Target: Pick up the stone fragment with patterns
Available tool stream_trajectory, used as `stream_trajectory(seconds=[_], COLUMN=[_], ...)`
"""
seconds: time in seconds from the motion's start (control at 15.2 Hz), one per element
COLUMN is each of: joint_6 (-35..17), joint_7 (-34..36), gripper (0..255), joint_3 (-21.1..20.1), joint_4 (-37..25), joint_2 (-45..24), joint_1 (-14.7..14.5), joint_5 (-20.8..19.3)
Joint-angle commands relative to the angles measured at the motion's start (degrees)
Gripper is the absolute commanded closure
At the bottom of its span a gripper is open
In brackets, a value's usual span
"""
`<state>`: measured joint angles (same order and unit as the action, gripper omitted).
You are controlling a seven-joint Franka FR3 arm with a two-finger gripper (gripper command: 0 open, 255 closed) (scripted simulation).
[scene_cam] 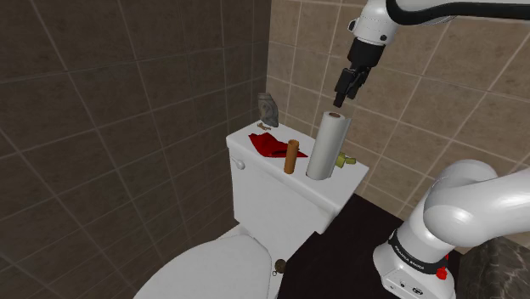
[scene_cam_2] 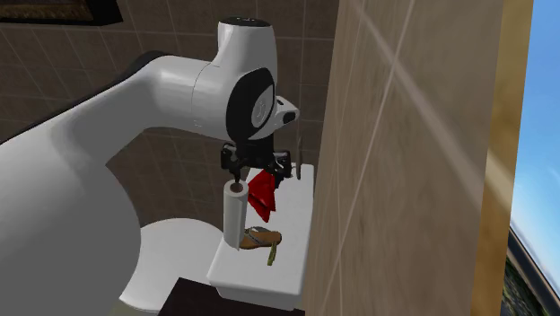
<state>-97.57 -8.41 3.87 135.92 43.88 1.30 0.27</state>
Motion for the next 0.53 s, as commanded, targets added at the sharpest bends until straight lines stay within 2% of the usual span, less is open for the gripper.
stream_trajectory(seconds=[0.0,0.46], joint_6=[0.0,-7.64], joint_7=[0.0,-3.13], gripper=[0,0], joint_3=[0.0,1.97], joint_4=[0.0,-8.01], joint_2=[0.0,-16.09], joint_1=[0.0,-0.93], joint_5=[0.0,0.22])
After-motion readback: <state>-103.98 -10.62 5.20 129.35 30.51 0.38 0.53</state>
